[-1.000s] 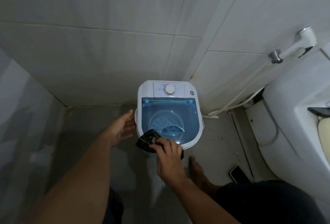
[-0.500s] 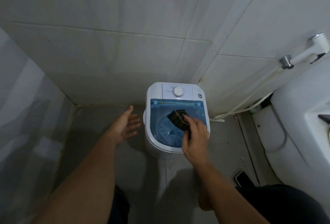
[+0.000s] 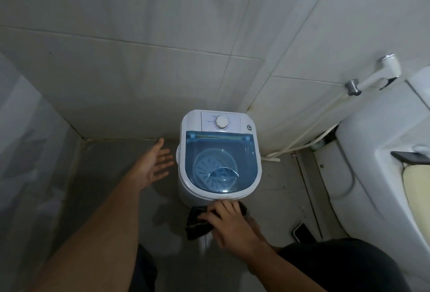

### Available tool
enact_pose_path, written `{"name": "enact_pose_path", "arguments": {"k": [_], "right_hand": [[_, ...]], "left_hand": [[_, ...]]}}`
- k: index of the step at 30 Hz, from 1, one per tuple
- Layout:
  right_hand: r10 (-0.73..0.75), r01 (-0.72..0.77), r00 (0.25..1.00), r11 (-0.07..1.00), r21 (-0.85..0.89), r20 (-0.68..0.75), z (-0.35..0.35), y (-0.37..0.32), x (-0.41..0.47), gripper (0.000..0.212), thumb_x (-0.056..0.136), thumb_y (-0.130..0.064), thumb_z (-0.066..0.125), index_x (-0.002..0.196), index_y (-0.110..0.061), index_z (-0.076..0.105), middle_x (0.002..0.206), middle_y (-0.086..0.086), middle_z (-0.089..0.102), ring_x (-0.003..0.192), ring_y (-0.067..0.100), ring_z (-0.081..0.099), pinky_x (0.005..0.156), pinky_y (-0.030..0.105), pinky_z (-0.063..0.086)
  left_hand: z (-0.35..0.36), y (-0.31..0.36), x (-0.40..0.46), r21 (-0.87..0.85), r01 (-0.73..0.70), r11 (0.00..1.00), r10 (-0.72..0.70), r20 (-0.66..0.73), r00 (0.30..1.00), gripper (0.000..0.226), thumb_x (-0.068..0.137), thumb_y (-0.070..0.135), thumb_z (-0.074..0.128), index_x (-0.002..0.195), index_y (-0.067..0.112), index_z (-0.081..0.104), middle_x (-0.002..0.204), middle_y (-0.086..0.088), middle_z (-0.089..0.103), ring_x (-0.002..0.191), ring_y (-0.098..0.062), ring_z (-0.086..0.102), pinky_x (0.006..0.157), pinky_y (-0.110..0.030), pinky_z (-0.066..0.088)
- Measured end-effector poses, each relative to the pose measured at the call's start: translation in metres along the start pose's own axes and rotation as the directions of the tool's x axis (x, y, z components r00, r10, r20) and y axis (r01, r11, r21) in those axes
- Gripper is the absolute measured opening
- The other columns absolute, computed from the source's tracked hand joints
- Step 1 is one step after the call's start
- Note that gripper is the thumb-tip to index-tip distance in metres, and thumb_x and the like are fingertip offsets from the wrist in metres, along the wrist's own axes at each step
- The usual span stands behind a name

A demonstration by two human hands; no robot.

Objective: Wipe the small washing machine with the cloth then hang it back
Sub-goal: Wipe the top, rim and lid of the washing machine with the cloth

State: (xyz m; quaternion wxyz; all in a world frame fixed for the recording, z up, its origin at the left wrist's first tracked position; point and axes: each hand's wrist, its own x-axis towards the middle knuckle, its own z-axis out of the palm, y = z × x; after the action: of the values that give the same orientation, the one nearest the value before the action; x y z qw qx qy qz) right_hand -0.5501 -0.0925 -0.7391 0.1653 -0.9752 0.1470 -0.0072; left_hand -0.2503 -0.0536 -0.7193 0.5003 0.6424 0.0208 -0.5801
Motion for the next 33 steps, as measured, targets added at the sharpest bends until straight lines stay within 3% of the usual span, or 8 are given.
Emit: {"name": "enact_pose_path", "arguments": {"k": [7, 10, 16, 19, 23, 26, 29, 33], "right_hand": [[0.427, -0.398, 0.850, 0.904, 0.153, -0.309, -0.022, 0.025, 0.020, 0.054, 0.077, -0.019, 0.051, 0.129, -0.029, 0.060, 0.120, -0.002, 0.054, 0.110, 0.023, 0.051, 0.085, 0.040, 0.040], [0.398, -0.391, 0.893, 0.917, 0.078, -0.208, -0.007, 0.017, 0.014, 0.054, 0.075, -0.023, 0.053, 0.128, -0.031, 0.060, 0.121, -0.004, 0.053, 0.108, 0.024, 0.052, 0.085, 0.040, 0.040], [0.008, -0.012, 0.994, 0.999, 0.038, 0.107, 0.027, -0.016, 0.000, 0.055, 0.078, -0.027, 0.058, 0.132, -0.036, 0.054, 0.123, -0.004, 0.052, 0.107, 0.024, 0.053, 0.082, 0.040, 0.043], [0.109, -0.097, 0.993, 0.977, 0.192, -0.050, 0.013, -0.015, 0.011, 0.057, 0.077, -0.020, 0.063, 0.131, -0.035, 0.057, 0.121, -0.005, 0.053, 0.110, 0.022, 0.053, 0.087, 0.040, 0.043], [0.336, -0.239, 0.880, 0.924, 0.299, -0.336, -0.019, 0.006, 0.048, 0.055, 0.077, -0.010, 0.064, 0.130, -0.028, 0.062, 0.119, -0.002, 0.055, 0.110, 0.021, 0.054, 0.087, 0.039, 0.044], [0.433, -0.372, 0.851, 0.897, 0.240, -0.297, -0.024, 0.020, 0.078, 0.055, 0.080, -0.016, 0.060, 0.134, -0.027, 0.059, 0.122, -0.001, 0.053, 0.109, 0.024, 0.051, 0.086, 0.042, 0.045], [0.292, -0.291, 0.938, 0.956, 0.031, -0.189, -0.013, 0.013, 0.090, 0.058, 0.080, -0.024, 0.057, 0.138, -0.028, 0.055, 0.125, 0.003, 0.053, 0.107, 0.030, 0.053, 0.084, 0.045, 0.047], [-0.169, 0.168, 0.985, 0.985, 0.025, 0.035, -0.009, 0.007, 0.097, 0.051, 0.086, -0.028, 0.059, 0.136, -0.029, 0.056, 0.124, 0.001, 0.054, 0.108, 0.025, 0.053, 0.089, 0.040, 0.045]], "left_hand": [[0.001, -0.002, -0.003, 0.031, 0.002, 1.000, -0.002, 0.004, 1.000, 0.065, 0.089, 0.067, 0.047, 0.131, 0.019, 0.060, 0.129, -0.001, 0.066, 0.111, -0.018, 0.065, 0.104, -0.045, 0.046], [0.000, -0.002, -0.004, 0.035, -0.002, 0.999, 0.002, 0.013, 1.000, 0.065, 0.089, 0.068, 0.047, 0.132, 0.019, 0.059, 0.129, -0.001, 0.065, 0.111, -0.017, 0.065, 0.103, -0.044, 0.047], [0.001, -0.002, -0.001, 0.017, -0.001, 1.000, 0.000, 0.006, 1.000, 0.063, 0.089, 0.066, 0.049, 0.130, 0.019, 0.061, 0.127, -0.003, 0.066, 0.112, -0.019, 0.065, 0.105, -0.047, 0.045], [0.001, -0.002, 0.001, 0.014, 0.002, 1.000, -0.002, 0.005, 1.000, 0.064, 0.088, 0.067, 0.050, 0.130, 0.020, 0.061, 0.128, -0.002, 0.065, 0.112, -0.018, 0.065, 0.104, -0.047, 0.046], [0.002, -0.001, 0.001, 0.004, 0.000, 1.000, 0.000, -0.011, 1.000, 0.062, 0.088, 0.066, 0.051, 0.127, 0.020, 0.062, 0.125, -0.001, 0.067, 0.108, -0.018, 0.067, 0.104, -0.046, 0.047], [0.002, -0.001, -0.001, 0.002, 0.001, 1.000, -0.001, -0.029, 1.000, 0.059, 0.089, 0.066, 0.050, 0.123, 0.020, 0.064, 0.119, -0.001, 0.070, 0.106, -0.018, 0.067, 0.103, -0.046, 0.048], [0.001, -0.001, 0.000, -0.010, -0.010, 1.000, 0.010, -0.042, 0.999, 0.059, 0.091, 0.066, 0.047, 0.124, 0.020, 0.063, 0.120, -0.001, 0.069, 0.106, -0.017, 0.067, 0.102, -0.045, 0.048], [-0.003, 0.000, 0.004, -0.045, -0.004, 0.999, 0.001, -0.074, 0.997, 0.063, 0.093, 0.065, 0.041, 0.130, 0.019, 0.060, 0.126, -0.003, 0.066, 0.110, -0.019, 0.064, 0.099, -0.042, 0.048]]}}
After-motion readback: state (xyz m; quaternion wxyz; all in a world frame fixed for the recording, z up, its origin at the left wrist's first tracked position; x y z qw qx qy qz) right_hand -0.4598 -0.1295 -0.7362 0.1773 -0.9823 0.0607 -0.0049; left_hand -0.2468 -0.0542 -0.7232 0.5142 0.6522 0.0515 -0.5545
